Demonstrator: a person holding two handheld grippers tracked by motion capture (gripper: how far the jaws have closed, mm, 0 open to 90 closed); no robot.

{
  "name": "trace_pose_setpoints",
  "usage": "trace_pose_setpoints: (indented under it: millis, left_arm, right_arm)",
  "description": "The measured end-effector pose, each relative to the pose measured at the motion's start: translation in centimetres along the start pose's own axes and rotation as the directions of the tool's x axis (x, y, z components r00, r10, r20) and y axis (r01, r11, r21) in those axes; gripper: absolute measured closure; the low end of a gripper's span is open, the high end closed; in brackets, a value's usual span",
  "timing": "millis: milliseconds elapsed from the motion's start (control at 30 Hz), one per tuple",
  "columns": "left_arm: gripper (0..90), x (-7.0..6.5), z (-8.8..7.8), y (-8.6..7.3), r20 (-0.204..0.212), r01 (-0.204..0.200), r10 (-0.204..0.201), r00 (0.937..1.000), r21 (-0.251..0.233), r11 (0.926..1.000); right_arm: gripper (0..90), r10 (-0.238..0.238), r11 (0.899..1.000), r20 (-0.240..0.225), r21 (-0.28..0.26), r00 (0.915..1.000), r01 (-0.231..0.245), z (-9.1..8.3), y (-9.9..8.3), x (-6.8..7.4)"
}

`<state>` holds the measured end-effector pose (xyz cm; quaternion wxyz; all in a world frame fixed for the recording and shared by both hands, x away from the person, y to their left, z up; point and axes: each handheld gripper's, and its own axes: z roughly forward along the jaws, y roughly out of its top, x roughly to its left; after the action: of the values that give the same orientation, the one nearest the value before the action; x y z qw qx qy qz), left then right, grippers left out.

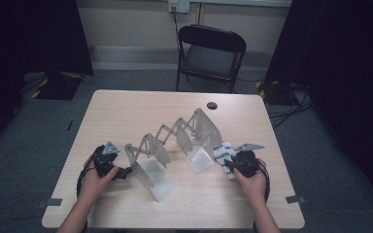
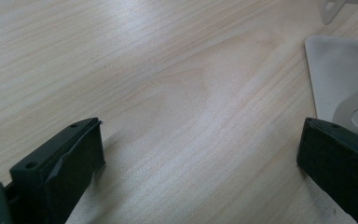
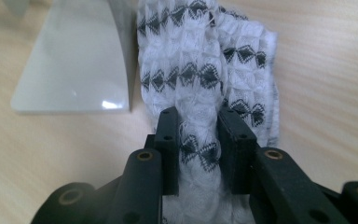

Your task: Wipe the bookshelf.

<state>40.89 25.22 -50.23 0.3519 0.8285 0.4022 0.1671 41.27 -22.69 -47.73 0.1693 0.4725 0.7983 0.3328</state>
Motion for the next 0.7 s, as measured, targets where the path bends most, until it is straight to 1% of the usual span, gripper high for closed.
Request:
trace_pose_setpoints:
  millis: [33,100,133,167,233,300,333,400,500,567,667,700]
  left_arm:
    - [0.1,0.0,0.0,0.0,-0.001,0.001,-0.001,1.0000,0.001,1.0000]
    - [0.1,0.0,0.0,0.0,-0.001,0.000,0.000,1.0000,0.001,1.0000]
    - [0.1,0.0,0.0,0.0,0.000,0.000,0.000,1.0000,0.001,1.0000]
    - [0.1,0.0,0.0,0.0,0.000,0.001,-0.001,1.0000,0.000,1.0000]
    - [0.1,0.0,0.0,0.0,0.001,0.001,-0.001,1.0000,0.000,1.0000]
    - [0.0,0.0,0.0,0.0,0.000,-0.003,0.003,1.0000,0.001,1.0000]
    - [0.1,0.0,0.0,0.0,0.000,0.001,-0.001,1.0000,0.000,1.0000]
    - [0.0,0.0,0.0,0.0,0.001,0.001,-0.001,1.0000,0.000,1.0000]
    - [0.1,0.0,0.0,0.0,0.000,-0.003,0.003,1.0000,0.001,1.0000]
    - [0.1,0.0,0.0,0.0,0.000,0.000,0.000,1.0000,0.000,1.0000]
    - [0.1,0.0,0.0,0.0,-0.001,0.001,-0.001,1.0000,0.001,1.0000]
    - [0.1,0.0,0.0,0.0,0.001,0.000,0.000,1.0000,0.000,1.0000]
  right_arm:
    - [71.6,-0.003,1.000,0.000,-0.003,1.0000,0.003,0.3,0.4,0.0]
    - [67.9,-0.005,1.000,-0.006,-0.013,1.0000,0.005,0.9,1.1,0.2]
    - [64.2,-0.003,1.000,-0.001,-0.023,1.0000,0.003,1.0,1.3,0.4]
    - [59.9,0.010,0.999,-0.010,-0.042,0.9999,-0.010,1.1,1.6,0.5]
    - [54.8,0.018,0.998,-0.017,-0.054,0.9997,-0.019,1.0,1.7,0.7]
    - [50.9,0.017,0.999,-0.028,-0.048,0.9995,-0.018,0.8,1.7,0.8]
    - [49.0,0.009,0.999,-0.022,-0.046,0.9997,-0.010,0.6,1.7,0.8]
    - [45.4,0.015,0.999,-0.016,-0.041,0.9998,-0.016,0.2,1.5,0.7]
    - [43.0,0.012,0.999,-0.004,-0.046,0.9999,-0.012,-0.5,1.1,0.6]
    - [42.7,0.001,0.999,-0.010,-0.042,1.0000,-0.001,-0.7,0.9,0.6]
    - [45.9,-0.013,1.000,0.004,-0.017,0.9999,0.013,-0.5,0.5,0.7]
    - [46.1,-0.009,1.000,0.008,-0.005,0.9999,0.009,-0.3,0.4,0.7]
